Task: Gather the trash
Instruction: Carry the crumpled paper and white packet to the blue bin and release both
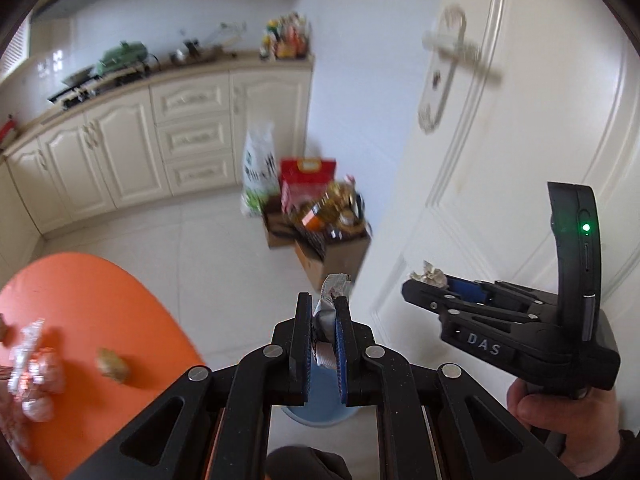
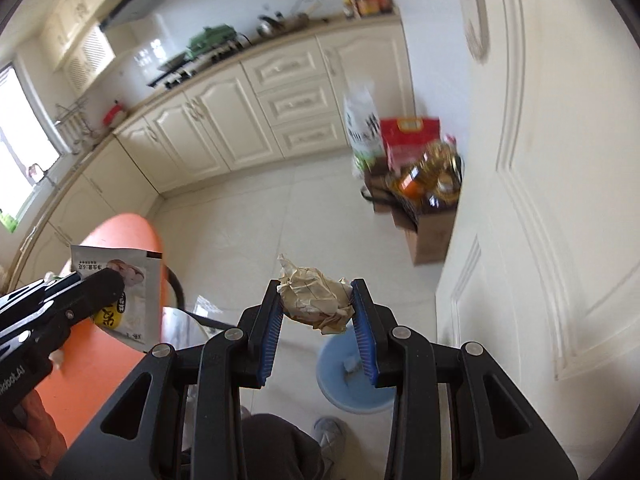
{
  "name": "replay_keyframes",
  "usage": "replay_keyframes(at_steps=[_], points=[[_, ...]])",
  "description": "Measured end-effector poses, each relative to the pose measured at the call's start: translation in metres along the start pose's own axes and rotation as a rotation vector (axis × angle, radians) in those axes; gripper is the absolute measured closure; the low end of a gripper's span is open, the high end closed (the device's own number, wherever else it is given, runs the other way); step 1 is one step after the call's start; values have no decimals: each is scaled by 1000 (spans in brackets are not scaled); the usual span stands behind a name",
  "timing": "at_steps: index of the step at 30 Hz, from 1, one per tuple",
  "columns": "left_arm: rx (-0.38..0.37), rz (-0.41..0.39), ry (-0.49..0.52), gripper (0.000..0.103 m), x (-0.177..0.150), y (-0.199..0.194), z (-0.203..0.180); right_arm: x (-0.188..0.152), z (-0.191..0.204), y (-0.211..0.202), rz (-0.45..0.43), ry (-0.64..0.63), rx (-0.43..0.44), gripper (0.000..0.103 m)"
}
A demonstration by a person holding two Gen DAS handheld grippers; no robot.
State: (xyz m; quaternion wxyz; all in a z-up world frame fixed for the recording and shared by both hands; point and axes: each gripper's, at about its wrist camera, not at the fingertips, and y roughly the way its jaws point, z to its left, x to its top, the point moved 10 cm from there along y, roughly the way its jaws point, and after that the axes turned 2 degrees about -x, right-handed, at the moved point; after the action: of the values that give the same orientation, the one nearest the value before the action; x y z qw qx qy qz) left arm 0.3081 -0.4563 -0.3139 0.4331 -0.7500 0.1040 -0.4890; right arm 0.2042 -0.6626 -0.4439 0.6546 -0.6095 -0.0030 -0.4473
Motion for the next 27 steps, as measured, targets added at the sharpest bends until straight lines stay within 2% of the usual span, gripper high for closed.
replay_keyframes(at_steps=[5, 11, 16, 18, 19, 20, 21, 22, 23, 27], points=[[-17, 164, -4, 97, -8, 77, -6, -33, -34, 57, 118, 66, -2, 69], [-19, 311, -16, 96, -7, 140, -8, -59, -59, 108, 210, 143, 16, 68], [2, 401, -18, 94, 32, 199, 1, -72, -73, 134, 258, 192, 21, 66], [15, 422, -10, 89, 32, 207, 3, -74, -78, 140, 269, 213, 22, 64], [19, 431, -4, 80, 34, 210, 1, -75, -80, 142, 272, 224, 24, 62], [26, 439, 6, 65, 32, 214, 2, -75, -81, 142, 273, 235, 26, 58], [32, 438, 12, 56, 31, 214, 1, -75, -82, 143, 274, 242, 23, 48], [43, 426, 16, 43, 35, 214, -1, -76, -84, 143, 275, 247, 19, 42], [51, 416, 20, 38, 30, 218, -1, -75, -85, 144, 273, 249, 18, 33], [88, 390, 18, 29, 23, 207, -2, -71, -89, 140, 259, 263, -9, 13]])
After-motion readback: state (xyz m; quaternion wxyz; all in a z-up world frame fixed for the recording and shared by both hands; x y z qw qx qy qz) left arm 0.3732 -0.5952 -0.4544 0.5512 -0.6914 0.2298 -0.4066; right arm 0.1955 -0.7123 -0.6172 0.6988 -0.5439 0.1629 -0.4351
